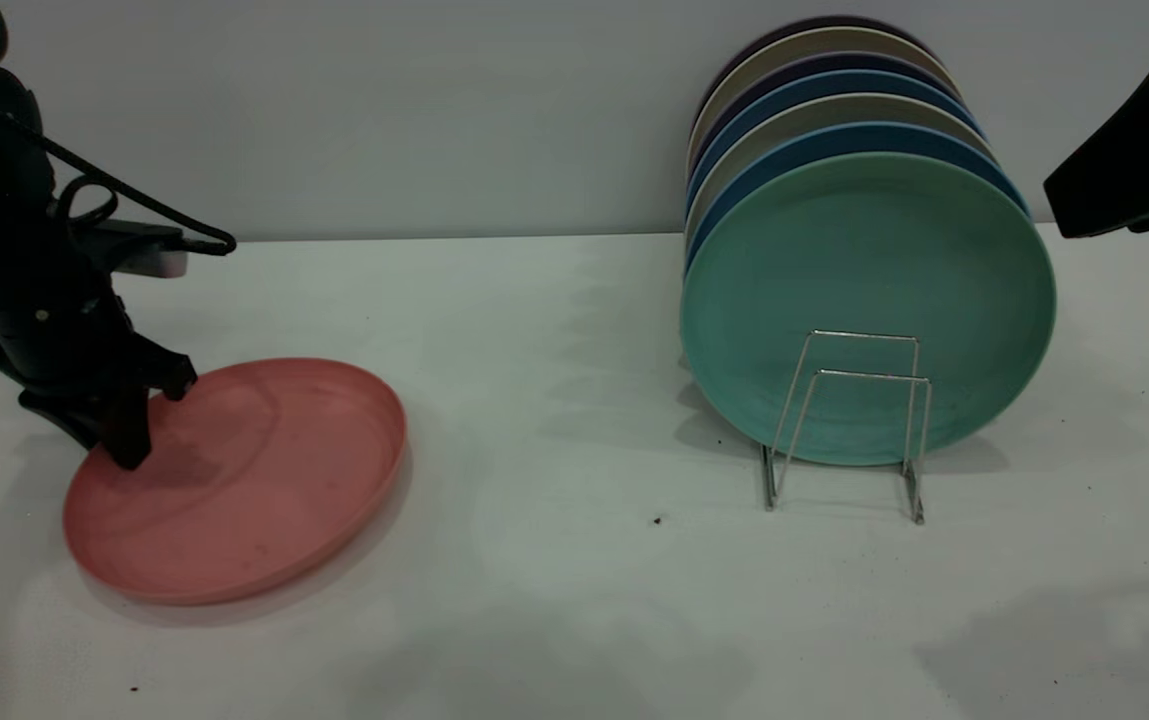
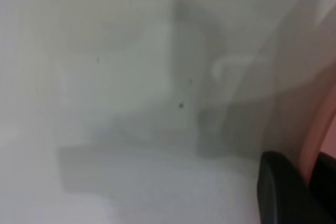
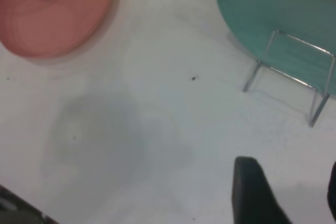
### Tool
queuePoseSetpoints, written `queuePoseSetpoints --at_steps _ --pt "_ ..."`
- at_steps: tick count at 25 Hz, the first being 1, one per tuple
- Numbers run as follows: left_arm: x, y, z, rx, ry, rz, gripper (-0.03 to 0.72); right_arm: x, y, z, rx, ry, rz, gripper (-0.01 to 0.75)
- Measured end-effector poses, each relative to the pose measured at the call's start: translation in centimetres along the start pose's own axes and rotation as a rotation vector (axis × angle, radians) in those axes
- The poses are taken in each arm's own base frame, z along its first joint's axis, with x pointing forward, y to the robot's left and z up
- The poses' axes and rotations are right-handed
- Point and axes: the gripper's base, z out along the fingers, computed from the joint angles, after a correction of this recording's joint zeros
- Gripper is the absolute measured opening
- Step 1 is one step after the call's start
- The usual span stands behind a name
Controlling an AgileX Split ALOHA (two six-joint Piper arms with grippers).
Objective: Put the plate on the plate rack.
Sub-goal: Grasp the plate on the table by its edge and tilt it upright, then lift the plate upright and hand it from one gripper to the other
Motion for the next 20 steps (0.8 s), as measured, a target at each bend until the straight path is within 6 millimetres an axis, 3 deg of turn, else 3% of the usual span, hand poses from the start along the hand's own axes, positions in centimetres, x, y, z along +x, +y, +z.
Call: queuePoseSetpoints --at_steps 6,13,20 --pt "-1.1 -2.2 -2.2 -0.015 -0.051 0.209 0.059 0.3 0.3 0.0 -0.029 0.029 -0.027 0.365" --pt "-2.3 -8.1 -8.1 -0.024 -0.121 0.496 0.024 0.7 0.7 0.1 -0.085 0.080 -0.095 0.365" --pt "-0.5 -12.5 -12.4 -0.015 -0.123 0.725 0.018 -0.2 2.0 2.2 -0.233 0.152 -0.142 0.366"
